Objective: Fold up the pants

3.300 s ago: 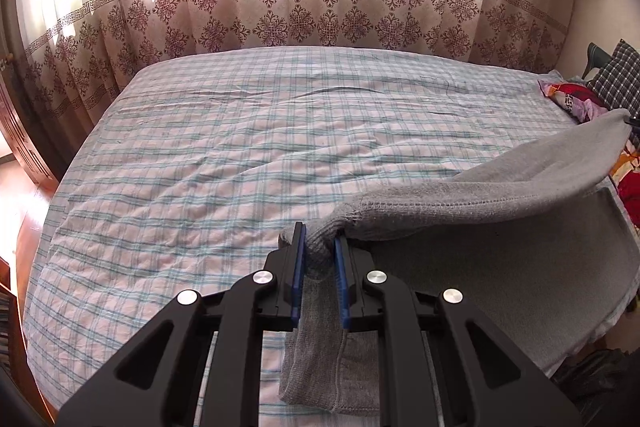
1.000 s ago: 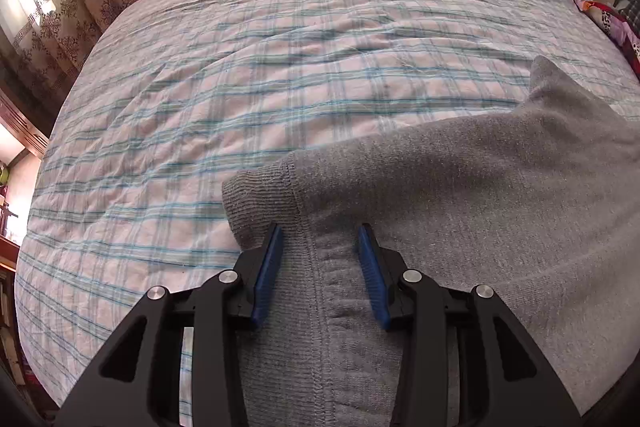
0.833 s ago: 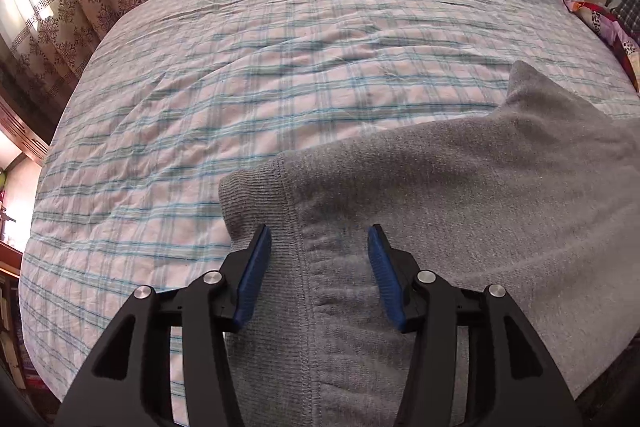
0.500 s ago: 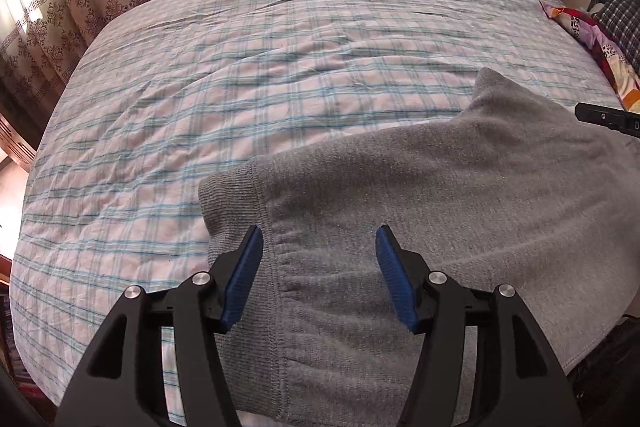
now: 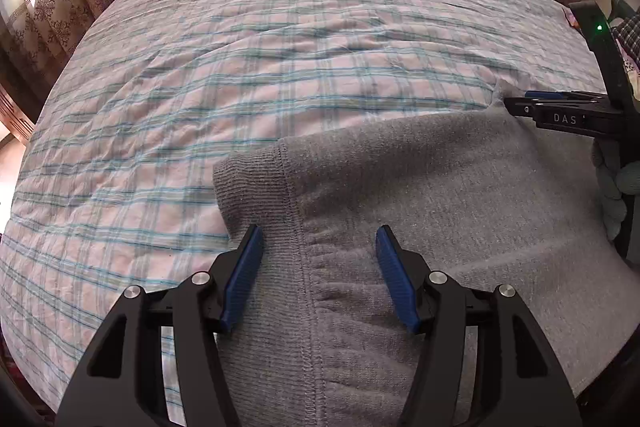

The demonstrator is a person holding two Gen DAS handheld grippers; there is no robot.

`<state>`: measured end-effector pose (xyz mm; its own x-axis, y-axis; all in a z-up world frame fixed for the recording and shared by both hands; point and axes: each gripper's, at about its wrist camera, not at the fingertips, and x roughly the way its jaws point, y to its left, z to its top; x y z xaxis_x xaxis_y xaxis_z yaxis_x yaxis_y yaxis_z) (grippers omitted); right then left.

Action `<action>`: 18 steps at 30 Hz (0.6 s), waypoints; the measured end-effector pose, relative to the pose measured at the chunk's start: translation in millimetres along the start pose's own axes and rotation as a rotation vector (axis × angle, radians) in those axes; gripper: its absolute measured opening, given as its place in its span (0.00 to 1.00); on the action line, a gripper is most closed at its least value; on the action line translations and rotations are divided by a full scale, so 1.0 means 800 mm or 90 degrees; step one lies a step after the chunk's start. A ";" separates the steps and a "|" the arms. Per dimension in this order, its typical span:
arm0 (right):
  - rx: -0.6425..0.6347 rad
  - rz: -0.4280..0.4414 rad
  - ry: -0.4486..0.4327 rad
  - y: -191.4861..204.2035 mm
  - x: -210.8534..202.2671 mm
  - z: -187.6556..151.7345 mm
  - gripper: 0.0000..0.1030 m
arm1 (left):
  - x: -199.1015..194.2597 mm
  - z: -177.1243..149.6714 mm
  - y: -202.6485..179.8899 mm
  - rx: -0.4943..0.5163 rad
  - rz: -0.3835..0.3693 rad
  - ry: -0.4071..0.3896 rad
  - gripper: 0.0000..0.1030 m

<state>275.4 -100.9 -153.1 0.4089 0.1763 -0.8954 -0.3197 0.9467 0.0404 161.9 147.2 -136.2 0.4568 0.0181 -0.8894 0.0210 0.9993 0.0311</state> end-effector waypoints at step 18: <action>0.102 0.003 -0.105 -0.135 -0.134 -0.055 0.52 | -0.042 0.072 -0.175 0.149 -0.045 -0.070 0.66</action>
<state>228.8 -233.9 -80.8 0.5462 0.2105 -0.8108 -0.1871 0.9741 0.1269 194.9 4.8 -84.3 0.5400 -0.0685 -0.8389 0.2553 0.9631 0.0857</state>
